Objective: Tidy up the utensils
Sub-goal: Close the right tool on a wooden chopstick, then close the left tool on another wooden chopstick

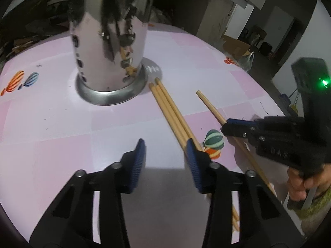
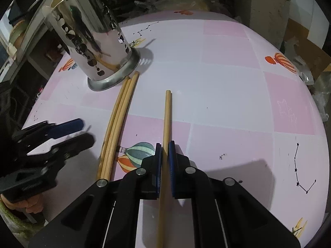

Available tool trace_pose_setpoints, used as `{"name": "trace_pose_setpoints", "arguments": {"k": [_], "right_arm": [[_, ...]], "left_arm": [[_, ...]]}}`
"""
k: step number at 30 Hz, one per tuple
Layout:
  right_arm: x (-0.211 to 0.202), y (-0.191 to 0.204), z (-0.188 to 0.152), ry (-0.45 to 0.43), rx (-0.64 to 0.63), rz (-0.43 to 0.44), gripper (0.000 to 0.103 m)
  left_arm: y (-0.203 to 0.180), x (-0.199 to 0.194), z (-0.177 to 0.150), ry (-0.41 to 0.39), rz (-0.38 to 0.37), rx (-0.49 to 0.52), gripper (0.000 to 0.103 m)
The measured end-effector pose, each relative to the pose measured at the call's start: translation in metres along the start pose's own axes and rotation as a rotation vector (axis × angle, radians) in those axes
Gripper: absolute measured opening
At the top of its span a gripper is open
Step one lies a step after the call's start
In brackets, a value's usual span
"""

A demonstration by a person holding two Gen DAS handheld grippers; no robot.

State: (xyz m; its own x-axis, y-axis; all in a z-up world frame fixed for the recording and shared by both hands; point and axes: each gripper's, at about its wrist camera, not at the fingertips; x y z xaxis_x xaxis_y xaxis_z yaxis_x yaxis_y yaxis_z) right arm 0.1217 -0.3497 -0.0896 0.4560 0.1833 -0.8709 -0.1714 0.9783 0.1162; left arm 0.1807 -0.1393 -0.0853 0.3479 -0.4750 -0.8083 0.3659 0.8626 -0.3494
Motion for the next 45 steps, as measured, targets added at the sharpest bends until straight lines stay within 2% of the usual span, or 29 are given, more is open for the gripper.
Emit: {"name": "trace_pose_setpoints", "arguments": {"k": [9,15,18,22,32,36,39,45], "right_arm": [[0.000,-0.009,-0.003,-0.024,0.023,0.043,0.008],[0.000,-0.013,-0.004,-0.036,0.038,0.064,0.008],[0.000,-0.014,-0.004,-0.039,0.042,0.071,0.008],[0.000,-0.014,-0.004,-0.043,0.045,0.076,0.008],[-0.003,-0.014,-0.009,-0.018,0.042,0.082,0.008],[-0.003,-0.013,-0.008,-0.005,0.034,0.085,0.008],[-0.002,-0.015,-0.004,0.007,0.033,0.089,0.008],[0.004,-0.014,0.008,0.024,0.007,0.073,0.010]], "left_arm": [[-0.013,0.021,0.016,0.030,0.037,0.014,0.023],[-0.023,0.030,0.023,0.019,0.094,0.038,0.021],[-0.031,0.034,0.022,0.026,0.134,0.065,0.009],[-0.040,0.034,0.013,0.017,0.166,0.121,0.009],[-0.023,0.007,-0.019,0.058,0.173,0.101,0.007],[-0.012,0.001,-0.022,0.078,0.168,0.090,0.007],[-0.008,0.000,-0.020,0.077,0.169,0.086,0.017],[-0.001,0.001,-0.008,0.080,0.146,0.066,0.021]]}}
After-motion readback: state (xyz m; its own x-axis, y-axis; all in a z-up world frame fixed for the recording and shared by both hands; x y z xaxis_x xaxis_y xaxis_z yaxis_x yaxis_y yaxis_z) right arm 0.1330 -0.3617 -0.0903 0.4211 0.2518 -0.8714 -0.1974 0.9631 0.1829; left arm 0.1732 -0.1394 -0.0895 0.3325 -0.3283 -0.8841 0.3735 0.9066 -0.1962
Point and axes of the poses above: each gripper's, at about its wrist camera, not at the fingertips, and x roughly the way its jaws point, y to its left, z to its top, and after that the axes turned 12 degrees about -x, right-handed
